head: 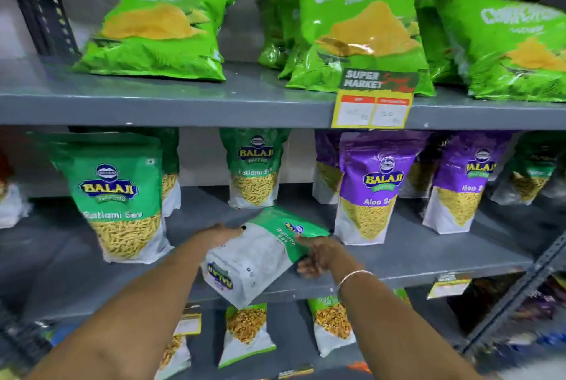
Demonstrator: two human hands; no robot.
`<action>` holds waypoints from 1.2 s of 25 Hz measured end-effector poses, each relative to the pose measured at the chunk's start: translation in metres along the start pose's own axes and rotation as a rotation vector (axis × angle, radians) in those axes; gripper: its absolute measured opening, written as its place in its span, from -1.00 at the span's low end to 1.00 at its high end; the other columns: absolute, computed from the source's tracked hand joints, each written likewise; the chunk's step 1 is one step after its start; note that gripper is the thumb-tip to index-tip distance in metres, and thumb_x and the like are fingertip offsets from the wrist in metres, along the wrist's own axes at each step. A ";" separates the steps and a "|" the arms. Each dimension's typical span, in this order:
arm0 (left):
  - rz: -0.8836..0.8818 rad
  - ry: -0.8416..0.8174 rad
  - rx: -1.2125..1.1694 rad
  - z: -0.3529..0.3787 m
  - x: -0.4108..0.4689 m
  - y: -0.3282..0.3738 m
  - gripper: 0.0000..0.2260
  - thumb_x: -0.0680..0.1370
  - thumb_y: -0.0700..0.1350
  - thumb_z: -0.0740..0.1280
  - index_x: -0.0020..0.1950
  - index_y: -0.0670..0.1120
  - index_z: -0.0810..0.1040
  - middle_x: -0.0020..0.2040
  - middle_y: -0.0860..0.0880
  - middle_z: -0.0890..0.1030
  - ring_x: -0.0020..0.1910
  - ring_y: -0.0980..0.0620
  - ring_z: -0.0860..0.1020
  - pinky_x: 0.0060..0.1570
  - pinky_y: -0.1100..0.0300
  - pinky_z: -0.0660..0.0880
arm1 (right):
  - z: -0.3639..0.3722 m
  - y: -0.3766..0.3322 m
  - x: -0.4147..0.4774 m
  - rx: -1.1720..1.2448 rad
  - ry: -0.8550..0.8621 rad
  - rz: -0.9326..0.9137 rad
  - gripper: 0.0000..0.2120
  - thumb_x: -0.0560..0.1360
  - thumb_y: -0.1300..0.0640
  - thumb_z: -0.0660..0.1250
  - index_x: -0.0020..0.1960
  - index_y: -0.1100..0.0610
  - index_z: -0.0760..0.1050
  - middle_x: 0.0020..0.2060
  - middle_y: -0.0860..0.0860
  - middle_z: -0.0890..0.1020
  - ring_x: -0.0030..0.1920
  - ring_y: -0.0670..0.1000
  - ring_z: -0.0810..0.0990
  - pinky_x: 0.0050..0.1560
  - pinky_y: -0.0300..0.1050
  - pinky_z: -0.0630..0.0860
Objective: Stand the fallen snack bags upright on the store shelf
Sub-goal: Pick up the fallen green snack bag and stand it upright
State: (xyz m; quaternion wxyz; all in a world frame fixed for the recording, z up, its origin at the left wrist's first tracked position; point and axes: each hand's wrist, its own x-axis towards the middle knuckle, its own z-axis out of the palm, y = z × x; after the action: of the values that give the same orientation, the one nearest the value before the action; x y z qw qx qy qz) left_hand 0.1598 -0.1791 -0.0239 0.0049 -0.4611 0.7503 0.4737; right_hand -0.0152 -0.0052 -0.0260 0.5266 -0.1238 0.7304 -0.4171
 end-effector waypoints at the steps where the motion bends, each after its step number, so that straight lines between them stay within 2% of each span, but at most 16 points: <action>1: 0.003 0.024 -0.038 0.000 -0.005 0.000 -0.73 0.52 0.03 0.31 0.11 -0.11 0.52 -0.08 -0.14 0.56 -0.11 0.06 0.59 -0.07 0.24 0.42 | 0.011 0.001 -0.002 0.080 0.011 0.003 -0.72 0.47 -0.05 0.32 -0.22 0.14 0.36 -0.41 0.15 0.49 -0.49 0.11 0.50 -0.46 -0.08 0.48; 2: 0.001 0.014 -0.107 -0.001 -0.010 0.001 -0.72 0.51 0.02 0.33 0.11 -0.13 0.54 -0.05 -0.17 0.60 -0.09 -0.06 0.60 -0.07 0.17 0.45 | 0.019 0.001 -0.005 0.146 0.016 -0.005 -0.73 0.47 -0.02 0.33 -0.23 0.15 0.38 -0.45 0.14 0.53 -0.52 0.10 0.50 -0.48 -0.08 0.49; 4: -0.009 -0.052 -0.165 -0.003 -0.016 0.001 -0.72 0.45 0.03 0.40 -0.01 -0.16 0.56 -0.14 -0.14 0.64 -0.21 -0.05 0.59 -0.08 0.12 0.52 | 0.029 0.000 -0.008 0.236 0.011 -0.029 -0.77 0.48 0.01 0.32 -0.23 0.14 0.42 -0.48 0.10 0.59 -0.52 0.10 0.54 -0.43 -0.02 0.54; 6: -0.081 -0.143 -0.149 -0.004 -0.020 0.002 -0.67 0.35 0.07 0.48 -0.08 -0.16 0.58 -0.12 -0.13 0.65 -0.13 -0.08 0.61 0.08 0.06 0.55 | 0.030 -0.001 -0.012 0.295 0.041 -0.042 -0.77 0.48 0.00 0.33 -0.21 0.13 0.41 -0.33 0.11 0.55 -0.36 0.11 0.54 -0.19 0.11 0.53; 7: -0.107 -0.175 -0.132 -0.004 -0.020 0.000 -0.66 0.33 0.07 0.50 -0.09 -0.15 0.57 -0.08 -0.13 0.65 -0.07 -0.09 0.60 0.10 0.04 0.55 | 0.028 -0.003 -0.014 0.312 0.057 -0.044 -0.76 0.47 -0.01 0.34 -0.21 0.13 0.40 -0.28 0.11 0.52 -0.32 0.10 0.52 -0.11 0.14 0.50; 9: -0.128 -0.249 -0.113 -0.005 -0.031 0.006 -0.75 0.36 0.02 0.49 -0.12 -0.10 0.54 -0.09 -0.07 0.60 -0.04 -0.05 0.55 0.07 0.02 0.52 | 0.019 -0.010 -0.019 0.334 0.030 -0.060 -0.77 0.45 0.01 0.37 -0.19 0.16 0.44 -0.23 0.12 0.52 -0.26 0.11 0.54 -0.05 0.17 0.49; 12: -0.061 -0.266 -0.130 -0.011 -0.043 0.026 -0.82 0.41 -0.11 0.46 -0.11 -0.09 0.49 -0.10 -0.04 0.57 -0.05 -0.02 0.52 0.18 -0.05 0.47 | 0.005 -0.031 -0.033 0.252 -0.023 -0.097 -0.82 0.42 0.08 0.41 -0.16 0.18 0.50 -0.19 0.11 0.59 -0.19 0.11 0.57 0.00 0.15 0.51; 14: 0.005 -0.228 -0.137 -0.018 -0.049 0.039 -0.79 0.41 -0.17 0.46 -0.05 -0.11 0.47 -0.05 -0.04 0.56 0.01 -0.02 0.50 0.22 -0.05 0.45 | -0.002 -0.052 -0.040 0.124 -0.021 -0.176 -0.86 0.41 0.09 0.42 -0.17 0.13 0.50 -0.30 0.05 0.64 -0.25 0.07 0.59 -0.01 0.08 0.53; 16: 0.073 -0.179 -0.150 -0.025 -0.050 0.048 -0.76 0.41 -0.20 0.46 0.00 -0.09 0.48 0.01 -0.05 0.56 0.08 -0.03 0.48 0.19 -0.01 0.45 | -0.001 -0.074 -0.052 0.068 0.031 -0.273 -0.87 0.41 0.15 0.42 -0.22 0.14 0.49 -0.43 0.01 0.63 -0.37 0.02 0.58 -0.20 -0.01 0.57; 17: 0.112 -0.141 -0.168 -0.026 -0.051 0.051 -0.77 0.40 -0.22 0.46 -0.03 -0.07 0.48 0.01 -0.06 0.56 0.07 -0.03 0.48 0.12 0.02 0.47 | 0.000 -0.084 -0.056 0.071 0.059 -0.329 -0.87 0.42 0.19 0.42 -0.23 0.17 0.48 -0.41 0.02 0.61 -0.38 0.01 0.56 -0.32 -0.05 0.57; 19: 0.189 -0.023 -0.230 -0.027 -0.044 0.051 -0.75 0.37 -0.28 0.48 -0.07 -0.05 0.50 0.02 -0.06 0.58 -0.01 0.00 0.53 -0.04 0.14 0.49 | 0.007 -0.097 -0.055 0.083 0.067 -0.448 -0.86 0.40 0.26 0.43 -0.09 0.22 0.49 -0.32 0.04 0.59 -0.36 -0.02 0.57 -0.43 -0.12 0.55; 21: 0.276 0.122 -0.267 -0.023 -0.034 0.044 -0.60 0.29 -0.31 0.52 0.08 -0.14 0.53 0.08 -0.08 0.61 -0.01 -0.03 0.58 -0.07 0.15 0.55 | 0.013 -0.105 -0.045 0.099 0.085 -0.561 -0.75 0.37 0.36 0.43 0.01 0.22 0.49 -0.32 0.00 0.63 -0.45 -0.12 0.61 -0.47 -0.21 0.53; 23: 0.288 0.266 -0.255 -0.018 -0.026 0.037 -0.41 0.21 -0.29 0.57 0.21 -0.20 0.48 0.18 -0.14 0.62 0.12 -0.10 0.58 0.10 0.09 0.54 | 0.018 -0.104 -0.031 0.079 0.097 -0.651 -0.66 0.35 0.48 0.40 0.10 0.37 0.47 -0.39 -0.06 0.68 -0.53 -0.21 0.61 -0.52 -0.28 0.54; 26: 0.263 0.361 -0.238 -0.009 -0.020 0.025 -0.36 0.22 -0.29 0.57 0.26 -0.23 0.45 0.21 -0.17 0.60 0.18 -0.11 0.55 0.02 0.21 0.44 | 0.022 -0.097 -0.018 0.005 0.051 -0.760 -0.56 0.34 0.57 0.35 0.20 0.53 0.37 -0.35 -0.03 0.69 -0.49 -0.25 0.62 -0.47 -0.39 0.53; 28: 0.262 0.371 -0.247 -0.005 -0.019 0.022 -0.35 0.24 -0.28 0.57 0.29 -0.23 0.43 0.23 -0.18 0.59 0.19 -0.11 0.54 0.00 0.24 0.40 | 0.022 -0.097 -0.014 0.016 0.009 -0.780 -0.56 0.35 0.55 0.34 0.22 0.50 0.37 -0.38 -0.10 0.70 -0.47 -0.25 0.64 -0.45 -0.39 0.54; 30: 0.250 0.357 -0.247 -0.006 -0.018 0.021 -0.32 0.24 -0.28 0.57 0.32 -0.21 0.41 0.26 -0.17 0.57 0.22 -0.11 0.53 0.03 0.23 0.40 | 0.022 -0.099 -0.017 0.008 -0.044 -0.753 -0.63 0.39 0.47 0.36 0.18 0.38 0.41 -0.17 0.02 0.69 -0.44 -0.25 0.64 -0.43 -0.40 0.54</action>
State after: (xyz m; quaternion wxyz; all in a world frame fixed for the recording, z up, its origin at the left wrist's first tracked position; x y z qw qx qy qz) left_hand 0.1583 -0.1685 0.0021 -0.2431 -0.4381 0.7269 0.4697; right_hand -0.0150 -0.0666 0.0559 0.3523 -0.3904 0.6208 -0.5815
